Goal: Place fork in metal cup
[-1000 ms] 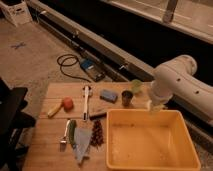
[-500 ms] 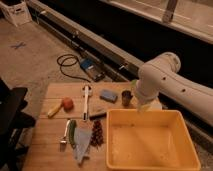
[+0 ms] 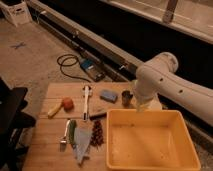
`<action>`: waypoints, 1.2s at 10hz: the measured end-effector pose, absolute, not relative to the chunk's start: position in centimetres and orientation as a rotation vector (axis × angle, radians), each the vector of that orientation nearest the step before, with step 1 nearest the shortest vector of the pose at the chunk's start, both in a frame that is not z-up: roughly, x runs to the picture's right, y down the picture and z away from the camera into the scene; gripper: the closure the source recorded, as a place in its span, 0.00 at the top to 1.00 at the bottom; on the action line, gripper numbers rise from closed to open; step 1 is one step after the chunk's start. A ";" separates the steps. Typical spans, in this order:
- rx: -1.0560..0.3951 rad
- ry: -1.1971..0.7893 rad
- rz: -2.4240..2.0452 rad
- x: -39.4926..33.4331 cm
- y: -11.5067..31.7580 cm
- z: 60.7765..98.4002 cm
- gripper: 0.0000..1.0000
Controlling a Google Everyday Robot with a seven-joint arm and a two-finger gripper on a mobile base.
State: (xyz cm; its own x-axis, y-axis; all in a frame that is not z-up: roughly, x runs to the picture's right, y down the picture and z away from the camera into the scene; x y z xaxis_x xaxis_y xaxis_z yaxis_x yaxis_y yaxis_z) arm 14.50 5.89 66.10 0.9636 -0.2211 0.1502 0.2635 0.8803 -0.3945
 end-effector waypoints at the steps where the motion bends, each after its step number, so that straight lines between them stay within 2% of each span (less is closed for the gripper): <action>1: -0.403 -0.109 -0.307 12.6 5.6 66.3 0.65; 7: -0.349 -0.189 -0.599 -1.5 6.1 67.9 0.65; 12: -0.383 -0.335 -0.868 -13.8 10.0 69.2 0.65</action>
State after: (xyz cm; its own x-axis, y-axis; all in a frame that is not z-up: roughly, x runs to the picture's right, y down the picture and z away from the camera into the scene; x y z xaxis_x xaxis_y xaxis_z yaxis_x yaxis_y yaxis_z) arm -13.84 9.99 69.18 0.6025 -0.6701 0.4336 0.7877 0.5866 -0.1881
